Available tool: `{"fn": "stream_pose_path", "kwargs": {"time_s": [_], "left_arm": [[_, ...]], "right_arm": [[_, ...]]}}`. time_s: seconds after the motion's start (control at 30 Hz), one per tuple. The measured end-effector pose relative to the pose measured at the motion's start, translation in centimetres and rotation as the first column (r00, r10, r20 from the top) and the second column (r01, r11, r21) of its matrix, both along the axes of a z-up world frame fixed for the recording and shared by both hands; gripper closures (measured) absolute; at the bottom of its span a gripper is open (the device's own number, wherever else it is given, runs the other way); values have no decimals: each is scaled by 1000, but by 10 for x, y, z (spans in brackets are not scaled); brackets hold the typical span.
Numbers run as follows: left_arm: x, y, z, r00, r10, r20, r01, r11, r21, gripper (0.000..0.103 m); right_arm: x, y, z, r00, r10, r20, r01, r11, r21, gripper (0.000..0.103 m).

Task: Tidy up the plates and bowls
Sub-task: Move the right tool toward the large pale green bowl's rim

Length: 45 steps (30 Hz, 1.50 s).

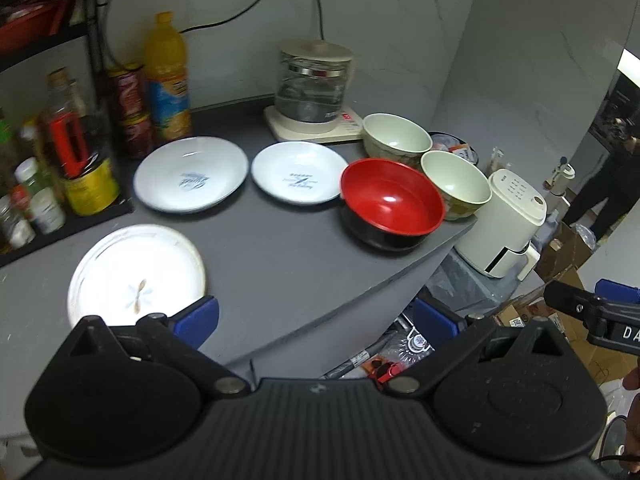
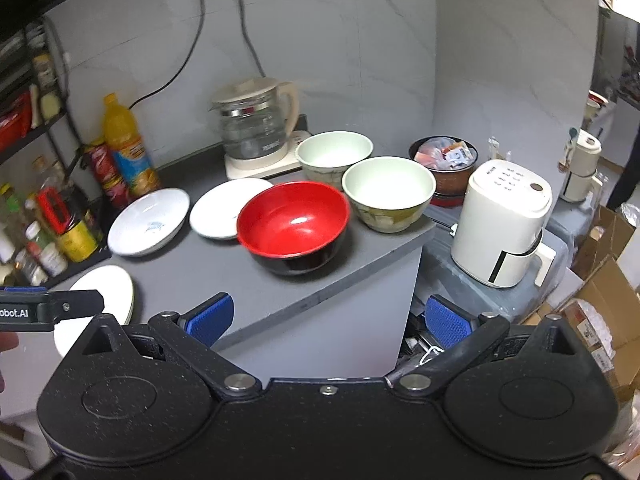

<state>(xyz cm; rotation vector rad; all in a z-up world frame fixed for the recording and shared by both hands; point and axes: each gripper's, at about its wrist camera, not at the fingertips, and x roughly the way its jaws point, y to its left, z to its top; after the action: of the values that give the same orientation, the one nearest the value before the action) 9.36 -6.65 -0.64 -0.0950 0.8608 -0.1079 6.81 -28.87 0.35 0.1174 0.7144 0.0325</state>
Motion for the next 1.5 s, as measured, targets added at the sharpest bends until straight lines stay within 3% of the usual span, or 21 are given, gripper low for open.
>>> {"fn": "stream_pose_path", "kwargs": {"time_s": [0.17, 0.53, 0.9, 1.0, 1.23, 1.5], "left_arm": [[43, -13, 2, 997, -75, 30, 75, 997, 1, 1], [142, -30, 1, 972, -233, 44, 236, 968, -83, 2], [208, -45, -7, 935, -355, 12, 355, 931, -81, 3], [223, -49, -11, 928, -371, -27, 366, 925, -101, 3], [247, -64, -21, 923, -379, -61, 372, 923, -97, 7], [278, -91, -36, 929, -361, -84, 350, 929, -115, 22]], "right_arm": [[26, -7, -1, 999, -47, -9, 48, 999, 1, 0], [80, -19, -7, 980, -197, -13, 197, 980, 27, 0], [120, -26, -17, 946, -324, -28, 326, 943, 69, 0], [127, -31, -20, 937, -348, -31, 349, 932, 94, 1], [147, -47, -31, 921, -384, -66, 390, 912, 131, 12], [174, -73, -54, 919, -375, -120, 392, 898, 197, 27]]}}
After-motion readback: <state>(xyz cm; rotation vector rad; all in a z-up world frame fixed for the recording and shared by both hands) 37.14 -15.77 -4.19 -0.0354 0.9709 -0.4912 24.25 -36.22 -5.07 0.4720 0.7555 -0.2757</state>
